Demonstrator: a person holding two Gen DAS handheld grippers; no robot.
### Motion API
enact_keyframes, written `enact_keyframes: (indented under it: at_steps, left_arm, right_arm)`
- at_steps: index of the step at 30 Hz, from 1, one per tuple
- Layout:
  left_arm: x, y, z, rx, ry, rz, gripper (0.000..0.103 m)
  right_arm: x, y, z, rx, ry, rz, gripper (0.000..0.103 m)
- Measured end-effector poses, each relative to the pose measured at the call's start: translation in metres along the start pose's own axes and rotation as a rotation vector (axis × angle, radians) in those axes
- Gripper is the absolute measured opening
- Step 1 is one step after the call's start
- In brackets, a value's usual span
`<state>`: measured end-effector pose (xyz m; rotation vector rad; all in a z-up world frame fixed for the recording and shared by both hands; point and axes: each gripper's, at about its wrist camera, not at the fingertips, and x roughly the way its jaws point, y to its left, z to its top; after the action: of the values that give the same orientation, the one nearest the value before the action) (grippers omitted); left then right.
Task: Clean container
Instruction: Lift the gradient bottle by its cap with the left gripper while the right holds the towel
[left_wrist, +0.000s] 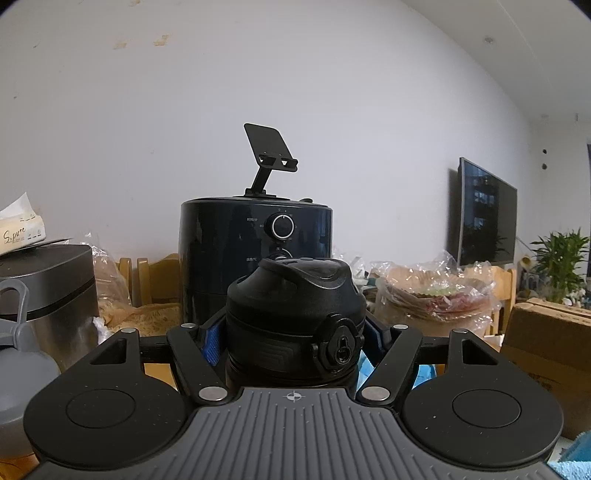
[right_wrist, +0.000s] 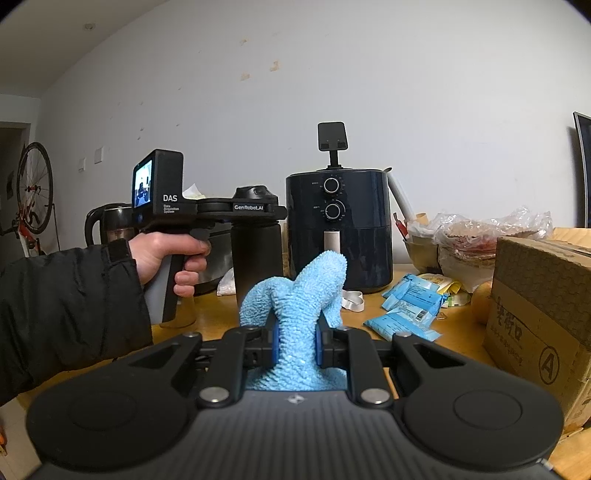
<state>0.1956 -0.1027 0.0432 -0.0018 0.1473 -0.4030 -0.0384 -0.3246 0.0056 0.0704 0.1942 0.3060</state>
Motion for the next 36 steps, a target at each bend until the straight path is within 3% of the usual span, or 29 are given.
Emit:
enact_keyframes:
  at_steps: [36]
  left_arm:
    - [-0.027,-0.018,0.024,0.023,-0.039,-0.034,0.068]
  right_arm:
    - [-0.008,-0.002,0.001,0.005,-0.015,-0.008,0.012]
